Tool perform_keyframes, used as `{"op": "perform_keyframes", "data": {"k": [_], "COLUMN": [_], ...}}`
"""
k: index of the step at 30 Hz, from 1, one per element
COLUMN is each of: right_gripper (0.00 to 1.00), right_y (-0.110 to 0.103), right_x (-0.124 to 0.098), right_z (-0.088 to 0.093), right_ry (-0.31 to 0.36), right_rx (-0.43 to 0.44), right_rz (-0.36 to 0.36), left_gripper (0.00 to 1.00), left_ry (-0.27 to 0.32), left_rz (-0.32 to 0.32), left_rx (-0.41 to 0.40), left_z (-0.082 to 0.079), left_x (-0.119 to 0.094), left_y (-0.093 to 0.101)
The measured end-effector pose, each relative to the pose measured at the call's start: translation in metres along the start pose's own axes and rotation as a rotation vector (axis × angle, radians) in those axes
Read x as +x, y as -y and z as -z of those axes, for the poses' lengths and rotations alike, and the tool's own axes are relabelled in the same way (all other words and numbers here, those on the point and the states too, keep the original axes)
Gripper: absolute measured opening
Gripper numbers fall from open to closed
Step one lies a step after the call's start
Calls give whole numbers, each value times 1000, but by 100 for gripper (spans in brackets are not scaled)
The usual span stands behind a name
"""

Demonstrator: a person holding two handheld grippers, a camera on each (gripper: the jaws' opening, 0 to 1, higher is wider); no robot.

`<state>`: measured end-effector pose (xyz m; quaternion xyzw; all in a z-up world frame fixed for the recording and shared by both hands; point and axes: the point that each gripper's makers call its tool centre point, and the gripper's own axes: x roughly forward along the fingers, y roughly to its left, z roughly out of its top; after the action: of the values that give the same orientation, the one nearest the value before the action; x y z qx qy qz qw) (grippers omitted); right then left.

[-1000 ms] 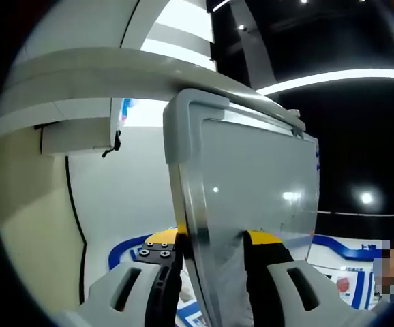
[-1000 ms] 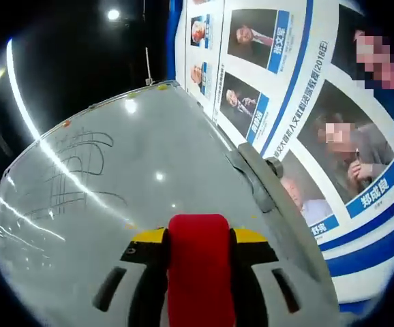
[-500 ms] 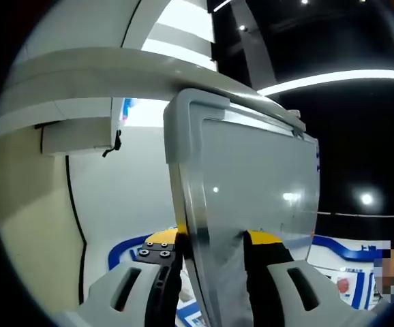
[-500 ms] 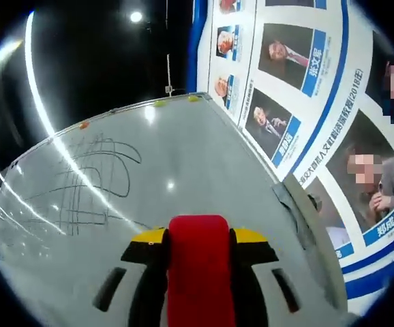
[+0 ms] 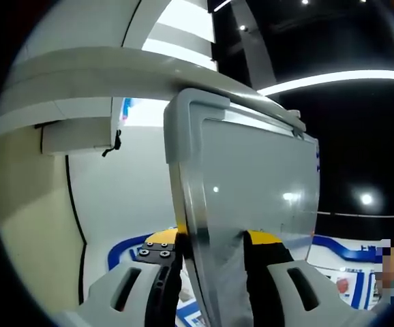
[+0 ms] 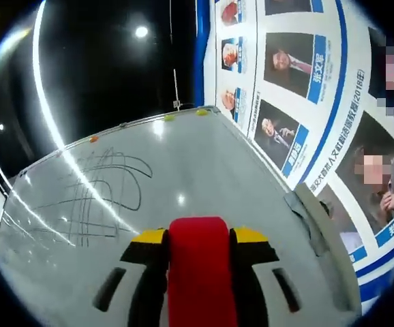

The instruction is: Wipe the writing off the whiteboard with the eraser

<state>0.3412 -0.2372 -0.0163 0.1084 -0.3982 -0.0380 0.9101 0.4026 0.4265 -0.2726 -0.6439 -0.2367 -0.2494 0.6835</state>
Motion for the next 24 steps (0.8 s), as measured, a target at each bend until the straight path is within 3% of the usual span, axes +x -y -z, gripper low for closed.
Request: {"op": "perform_keyframes", "data": {"k": [5, 11, 15, 16, 18, 24], "right_gripper": [33, 29, 29, 29, 29, 29], "right_y": [-1, 1, -3, -9, -33, -86], "right_x": [-4, -7, -7, -7, -6, -6], "right_z": [1, 7, 7, 7, 11, 17], "right_ry": [-2, -28, -26, -22, -25, -4], "right_rx": [29, -16, -39, -48, -39, -96], "right_rz": [-17, -30, 3, 1, -71, -94], "left_gripper": [38, 39, 39, 38, 38, 39], "left_ry": [-2, 0, 10, 15, 17, 20], "left_rz": [-1, -4, -5, -3, -1, -4], "left_rx": [1, 3, 4, 4, 5, 3], "left_z": [0, -1, -1, -1, -1, -1], "left_x": [0, 0, 0, 0, 0, 0], "left_y": [0, -1, -1, 0, 0, 0]}}
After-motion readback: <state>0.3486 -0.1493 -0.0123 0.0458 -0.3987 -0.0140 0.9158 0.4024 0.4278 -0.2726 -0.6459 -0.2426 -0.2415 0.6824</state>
